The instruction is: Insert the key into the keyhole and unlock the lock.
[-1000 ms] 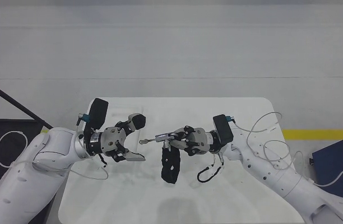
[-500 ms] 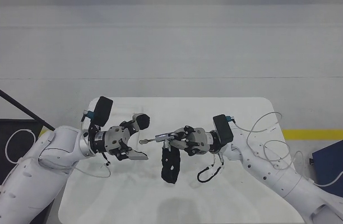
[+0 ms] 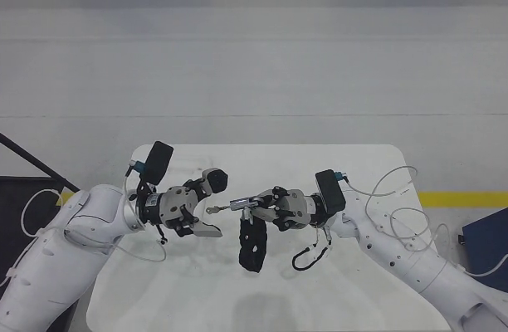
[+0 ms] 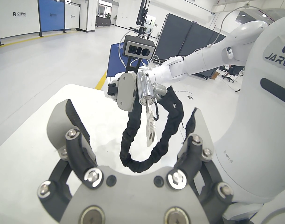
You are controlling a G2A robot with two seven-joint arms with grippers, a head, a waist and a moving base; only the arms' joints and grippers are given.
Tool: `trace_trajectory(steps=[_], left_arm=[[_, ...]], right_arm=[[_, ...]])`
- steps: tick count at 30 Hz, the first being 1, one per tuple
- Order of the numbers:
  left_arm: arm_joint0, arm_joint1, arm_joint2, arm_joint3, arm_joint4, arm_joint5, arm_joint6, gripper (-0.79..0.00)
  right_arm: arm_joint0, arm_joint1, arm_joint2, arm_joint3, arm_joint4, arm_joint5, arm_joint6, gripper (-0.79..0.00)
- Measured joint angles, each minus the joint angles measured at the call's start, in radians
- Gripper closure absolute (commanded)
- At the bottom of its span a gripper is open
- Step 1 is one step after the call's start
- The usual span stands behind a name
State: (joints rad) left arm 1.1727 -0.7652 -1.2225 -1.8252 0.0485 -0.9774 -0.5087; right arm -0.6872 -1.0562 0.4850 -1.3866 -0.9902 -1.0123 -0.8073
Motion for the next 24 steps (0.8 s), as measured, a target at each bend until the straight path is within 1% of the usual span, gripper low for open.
trace_trajectory(steps=[6, 24], left_arm=[[0.029, -0.002, -0.003, -0.009, -0.07, 0.008, 0.035, -0.785], [0.028, -0.002, -0.003, -0.009, -0.067, 0.008, 0.034, -0.785]], right_arm=[[0.0, 0.0, 0.0, 0.0, 0.0, 0.0, 0.0, 0.0], [0.0, 0.0, 0.0, 0.0, 0.0, 0.0, 0.0, 0.0]])
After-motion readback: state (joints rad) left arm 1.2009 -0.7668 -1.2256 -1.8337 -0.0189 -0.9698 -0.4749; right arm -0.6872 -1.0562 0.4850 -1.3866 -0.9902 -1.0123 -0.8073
